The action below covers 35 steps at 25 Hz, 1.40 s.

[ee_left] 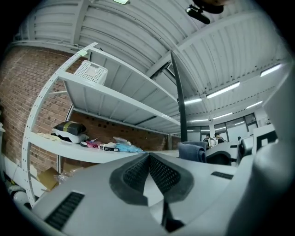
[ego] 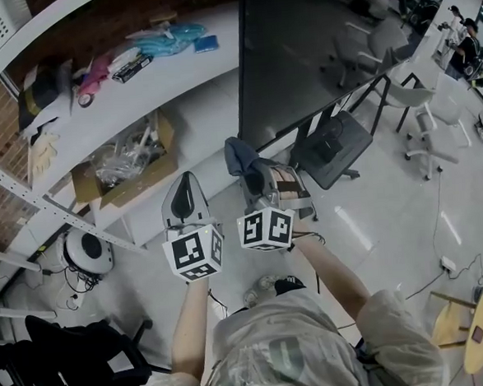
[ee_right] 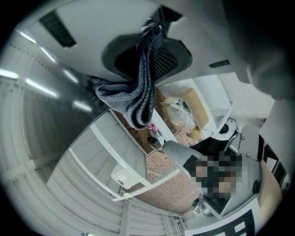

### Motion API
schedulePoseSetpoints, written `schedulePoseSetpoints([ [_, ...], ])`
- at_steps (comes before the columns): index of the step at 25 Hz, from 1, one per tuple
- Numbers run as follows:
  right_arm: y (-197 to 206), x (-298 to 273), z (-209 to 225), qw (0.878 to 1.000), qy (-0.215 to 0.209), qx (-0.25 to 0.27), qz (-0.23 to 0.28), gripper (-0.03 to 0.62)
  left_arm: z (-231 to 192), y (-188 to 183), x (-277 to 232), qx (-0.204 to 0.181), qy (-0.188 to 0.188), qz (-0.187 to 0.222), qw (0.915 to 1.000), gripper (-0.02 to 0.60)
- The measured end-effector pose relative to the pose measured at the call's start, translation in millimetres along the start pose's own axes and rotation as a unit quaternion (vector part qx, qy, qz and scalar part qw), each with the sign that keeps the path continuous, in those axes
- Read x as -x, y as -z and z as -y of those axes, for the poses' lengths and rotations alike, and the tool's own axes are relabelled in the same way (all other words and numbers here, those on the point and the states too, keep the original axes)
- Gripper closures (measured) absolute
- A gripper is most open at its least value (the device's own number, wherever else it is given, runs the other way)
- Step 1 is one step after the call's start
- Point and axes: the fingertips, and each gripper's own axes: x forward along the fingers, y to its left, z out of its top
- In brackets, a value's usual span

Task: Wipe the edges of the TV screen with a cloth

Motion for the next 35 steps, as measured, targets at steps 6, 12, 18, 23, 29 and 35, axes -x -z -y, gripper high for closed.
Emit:
schedulePoseSetpoints([
  [6, -21, 7, 33, 1.0, 0.013, -0.018, -0.003, 0.545, 1, -37, -11, -0.022, 0.011, 0.013, 0.9996, 0.568],
  [12, -60, 14, 92, 0.998, 0.039, -0.058, 0.007, 0.545, 2, -90, -38, -0.033, 0.028, 0.048, 0.9979, 0.568],
  [18, -99, 26, 150, 0.996, 0.049, -0.069, -0.004, 0.545, 34, -140, -52, -0.069, 0.073, 0.064, 0.9929, 0.568],
  [23, -133, 36, 194, 0.996, 0.073, -0.044, 0.003, 0.545, 50, -194, -64, -0.059, 0.097, 0.089, 0.9896, 0.568],
  [29, -163, 43, 233, 0.996, 0.083, -0.023, -0.001, 0.545, 70, -254, -72, -0.068, 0.128, 0.129, 0.9809, 0.568],
  [35, -204, 59, 291, 0.993, 0.121, -0.002, 0.008, 0.545, 68, -295, -88, -0.079, 0.116, 0.153, 0.9782, 0.568],
])
